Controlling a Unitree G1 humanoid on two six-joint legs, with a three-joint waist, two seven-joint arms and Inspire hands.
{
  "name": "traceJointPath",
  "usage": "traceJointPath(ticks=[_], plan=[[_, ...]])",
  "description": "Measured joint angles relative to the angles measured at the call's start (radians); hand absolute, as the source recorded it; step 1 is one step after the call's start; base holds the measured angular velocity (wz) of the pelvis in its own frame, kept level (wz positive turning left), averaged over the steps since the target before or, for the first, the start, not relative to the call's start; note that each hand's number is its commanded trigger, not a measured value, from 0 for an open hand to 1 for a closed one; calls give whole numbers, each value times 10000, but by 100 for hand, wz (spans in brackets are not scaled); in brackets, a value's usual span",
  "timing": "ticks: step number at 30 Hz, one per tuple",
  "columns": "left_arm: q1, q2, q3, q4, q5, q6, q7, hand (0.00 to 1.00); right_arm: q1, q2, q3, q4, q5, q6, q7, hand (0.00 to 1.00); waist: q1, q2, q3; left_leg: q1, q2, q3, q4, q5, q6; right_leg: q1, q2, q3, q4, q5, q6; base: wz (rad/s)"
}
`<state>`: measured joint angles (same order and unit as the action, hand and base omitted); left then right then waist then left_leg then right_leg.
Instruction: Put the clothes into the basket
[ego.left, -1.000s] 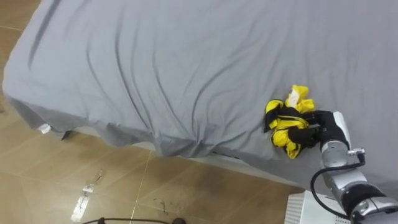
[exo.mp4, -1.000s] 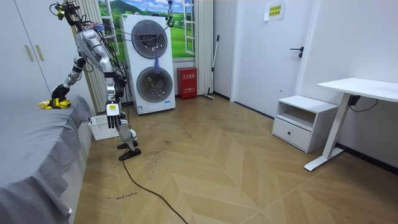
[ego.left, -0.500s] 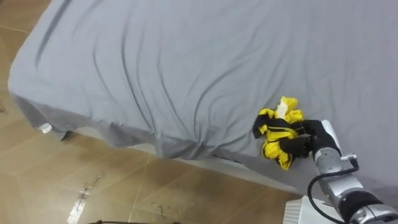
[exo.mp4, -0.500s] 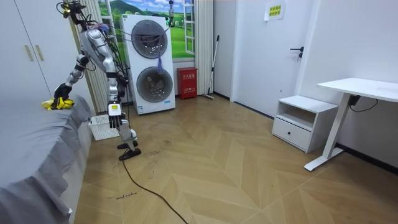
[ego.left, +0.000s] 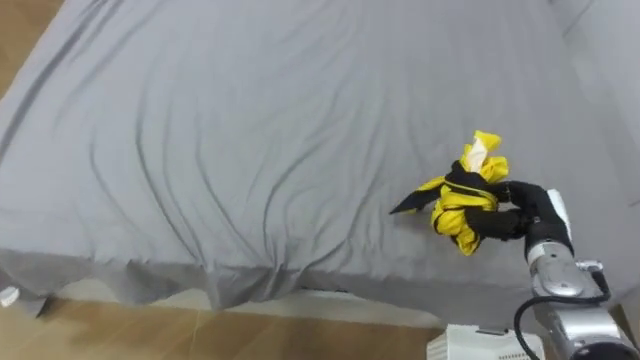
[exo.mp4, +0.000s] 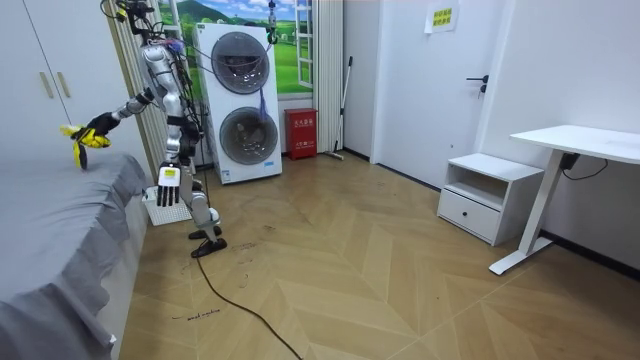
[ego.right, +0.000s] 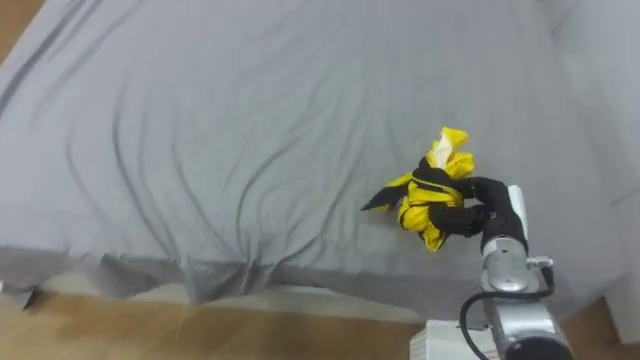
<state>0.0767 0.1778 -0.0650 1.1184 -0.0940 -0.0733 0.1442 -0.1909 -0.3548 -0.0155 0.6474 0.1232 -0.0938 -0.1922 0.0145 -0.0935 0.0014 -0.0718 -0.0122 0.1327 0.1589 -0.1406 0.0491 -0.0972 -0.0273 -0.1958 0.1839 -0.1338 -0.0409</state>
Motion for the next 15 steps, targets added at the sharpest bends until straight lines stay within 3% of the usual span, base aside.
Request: traceJointPath(ticks=[6,10,12,13,15], plan=[[362,-98,284,-238,492,161,2,0,865,3,-1004,-941,232,129,-17,100,-478,223,-146,980,80,661,-303,-188,7,484,158,680,31,-1,39,-36],[309,-91,404,-258,894,235,2,0,1385,8,-1383,-1665,458,294,-11,100,-852,225,-126,1120,155,1013,-332,-233,-27,488,313,1152,26,37,55,-28],[334,-94,436,-252,900,272,2,0,1663,12,-1509,-2064,508,305,-50,100,-926,244,-85,1266,212,1204,-347,-303,-66,604,366,1251,24,60,22,-35],[341,-95,467,-294,901,288,2,0,1856,43,-1642,-2392,460,297,-99,100,-957,272,-15,1365,244,1333,-371,-339,-85,622,425,1430,17,62,18,-35],[389,-98,555,-479,899,306,1,0,2199,46,-1864,-2615,463,297,-173,100,-1087,295,5,1460,320,1652,-380,-435,-127,575,522,1684,11,63,17,-39]])
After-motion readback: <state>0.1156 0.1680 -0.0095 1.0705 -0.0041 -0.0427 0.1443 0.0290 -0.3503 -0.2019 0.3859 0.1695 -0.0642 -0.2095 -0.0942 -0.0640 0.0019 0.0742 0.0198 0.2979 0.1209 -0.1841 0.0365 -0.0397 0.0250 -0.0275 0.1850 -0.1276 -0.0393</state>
